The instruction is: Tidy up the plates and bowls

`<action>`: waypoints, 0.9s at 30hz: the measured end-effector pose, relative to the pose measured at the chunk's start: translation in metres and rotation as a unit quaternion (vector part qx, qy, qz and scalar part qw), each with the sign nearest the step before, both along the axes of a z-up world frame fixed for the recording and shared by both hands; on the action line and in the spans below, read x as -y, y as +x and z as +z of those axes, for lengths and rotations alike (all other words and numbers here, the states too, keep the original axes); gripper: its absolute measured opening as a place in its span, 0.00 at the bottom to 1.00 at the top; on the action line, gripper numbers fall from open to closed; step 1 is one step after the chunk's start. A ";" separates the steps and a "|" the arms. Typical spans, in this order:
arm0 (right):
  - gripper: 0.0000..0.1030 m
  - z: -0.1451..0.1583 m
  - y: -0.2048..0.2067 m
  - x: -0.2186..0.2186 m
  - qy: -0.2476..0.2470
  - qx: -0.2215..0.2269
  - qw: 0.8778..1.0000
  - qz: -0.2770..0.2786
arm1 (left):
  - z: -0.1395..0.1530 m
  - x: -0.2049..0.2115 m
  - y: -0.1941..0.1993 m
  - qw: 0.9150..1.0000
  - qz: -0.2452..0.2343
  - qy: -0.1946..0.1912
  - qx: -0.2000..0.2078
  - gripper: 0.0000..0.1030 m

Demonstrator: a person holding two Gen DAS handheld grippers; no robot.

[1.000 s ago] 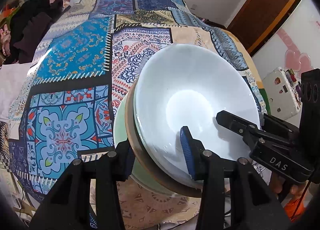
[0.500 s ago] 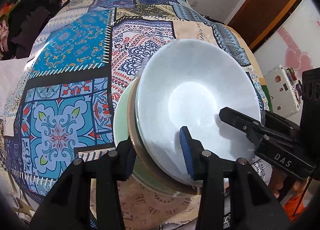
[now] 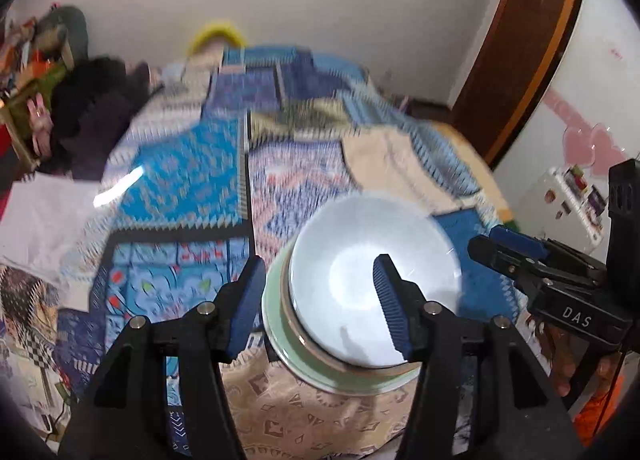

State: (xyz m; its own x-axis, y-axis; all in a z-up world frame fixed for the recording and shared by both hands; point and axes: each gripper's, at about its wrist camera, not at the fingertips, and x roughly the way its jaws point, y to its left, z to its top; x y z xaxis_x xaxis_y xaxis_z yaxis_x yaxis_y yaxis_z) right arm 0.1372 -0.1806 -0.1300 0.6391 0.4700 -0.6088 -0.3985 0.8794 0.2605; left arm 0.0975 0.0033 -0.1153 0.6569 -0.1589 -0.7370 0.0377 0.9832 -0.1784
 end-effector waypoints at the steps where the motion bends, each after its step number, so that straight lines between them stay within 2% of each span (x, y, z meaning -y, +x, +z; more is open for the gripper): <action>1: 0.50 0.008 -0.006 0.001 0.005 0.013 1.000 0.002 | 0.012 0.001 -0.007 1.000 -0.001 -0.003 0.017 0.54; 3: 0.53 0.025 -0.017 0.004 0.014 0.042 0.999 0.005 | 0.027 0.001 -0.015 0.999 0.001 -0.005 0.041 0.54; 5: 0.63 0.039 -0.029 0.005 0.021 0.074 0.997 0.004 | 0.048 0.003 -0.029 0.997 0.006 -0.002 0.078 0.58; 9: 0.65 0.063 -0.051 0.006 0.025 0.128 0.991 0.005 | 0.077 0.004 -0.053 0.991 0.012 -0.001 0.136 0.66; 12: 0.77 0.073 -0.063 0.008 0.039 0.154 0.987 0.005 | 0.096 0.005 -0.071 0.984 0.021 0.003 0.175 0.75; 17: 0.85 0.079 -0.072 0.009 0.050 0.177 0.983 0.004 | 0.116 0.005 -0.099 0.971 0.038 0.019 0.233 0.92; 19: 0.89 0.079 -0.073 0.008 0.051 0.181 0.982 0.004 | 0.121 0.004 -0.109 0.966 0.049 0.025 0.252 0.98; 22: 0.98 0.078 -0.077 0.007 0.052 0.188 0.981 0.001 | 0.124 0.004 -0.119 0.960 0.061 0.032 0.271 1.00; 27: 0.99 0.077 -0.080 0.004 0.049 0.195 0.980 0.003 | 0.123 0.002 -0.127 0.960 0.060 0.028 0.272 1.00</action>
State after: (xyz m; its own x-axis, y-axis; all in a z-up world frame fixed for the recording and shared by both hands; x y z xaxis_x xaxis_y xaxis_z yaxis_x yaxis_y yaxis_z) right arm 0.0574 -0.1846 -0.0531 0.8113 0.5185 -0.2703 -0.4897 0.8551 0.1703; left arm -0.0295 0.0013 0.0073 0.9582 -0.0288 -0.2848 -0.0033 0.9937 -0.1117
